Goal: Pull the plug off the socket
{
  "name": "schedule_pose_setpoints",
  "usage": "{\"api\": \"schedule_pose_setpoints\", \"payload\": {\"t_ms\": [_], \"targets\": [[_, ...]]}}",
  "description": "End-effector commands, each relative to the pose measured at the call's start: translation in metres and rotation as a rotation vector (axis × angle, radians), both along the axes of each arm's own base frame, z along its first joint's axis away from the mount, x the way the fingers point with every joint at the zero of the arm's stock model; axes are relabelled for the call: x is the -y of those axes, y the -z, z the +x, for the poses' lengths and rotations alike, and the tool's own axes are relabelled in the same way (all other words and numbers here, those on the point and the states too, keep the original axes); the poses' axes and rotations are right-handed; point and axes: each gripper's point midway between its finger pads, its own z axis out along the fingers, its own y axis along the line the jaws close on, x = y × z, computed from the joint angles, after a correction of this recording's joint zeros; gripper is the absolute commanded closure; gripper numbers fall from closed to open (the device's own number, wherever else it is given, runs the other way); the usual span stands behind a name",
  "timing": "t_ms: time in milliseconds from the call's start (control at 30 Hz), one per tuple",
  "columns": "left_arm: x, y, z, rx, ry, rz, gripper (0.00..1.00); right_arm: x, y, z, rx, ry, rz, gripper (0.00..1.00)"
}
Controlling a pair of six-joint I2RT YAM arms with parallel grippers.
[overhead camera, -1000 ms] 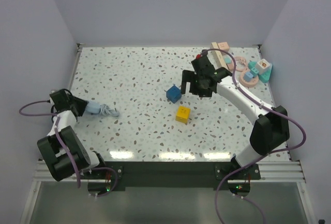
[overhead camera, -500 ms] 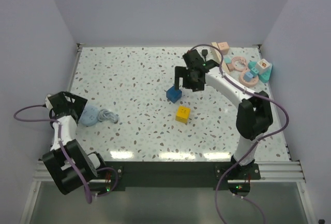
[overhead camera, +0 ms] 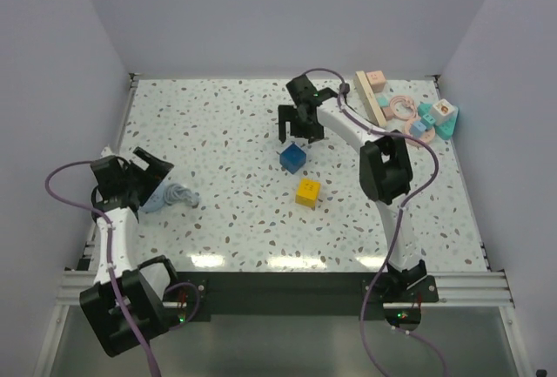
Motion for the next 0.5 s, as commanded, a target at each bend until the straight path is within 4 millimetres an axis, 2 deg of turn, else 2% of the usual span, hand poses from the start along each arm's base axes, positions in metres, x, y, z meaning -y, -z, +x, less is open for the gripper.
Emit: {"api": "schedule_pose_setpoints", "payload": {"t_ms": [0,133,267,367,400,467], "targets": [[0.028,-0.013,0.006,0.074,0.174,-0.011,0.0,-0.004,-0.001,0.001,-0.021,-0.034,0.007,0.11],[0.044,-0.016,0.014,0.094,0.274,-0.019,0.0,-0.007,0.016,-0.01,-0.081,-0.069,0.013,0.26],[0.048,-0.016,0.021,0.089,0.319,-0.003,0.01,-0.005,0.024,-0.038,-0.115,-0.099,0.001,0.49],[0.049,-0.015,0.026,0.092,0.331,-0.008,0.03,0.002,0.025,-0.066,-0.129,-0.113,-0.009,0.57],[0.051,-0.014,0.027,0.09,0.335,-0.011,0.03,0.008,0.027,-0.08,-0.147,-0.12,-0.015,0.59],[0.052,-0.009,0.029,0.079,0.337,-0.023,0.04,0.008,0.027,-0.098,-0.154,-0.142,-0.016,0.59]]}}
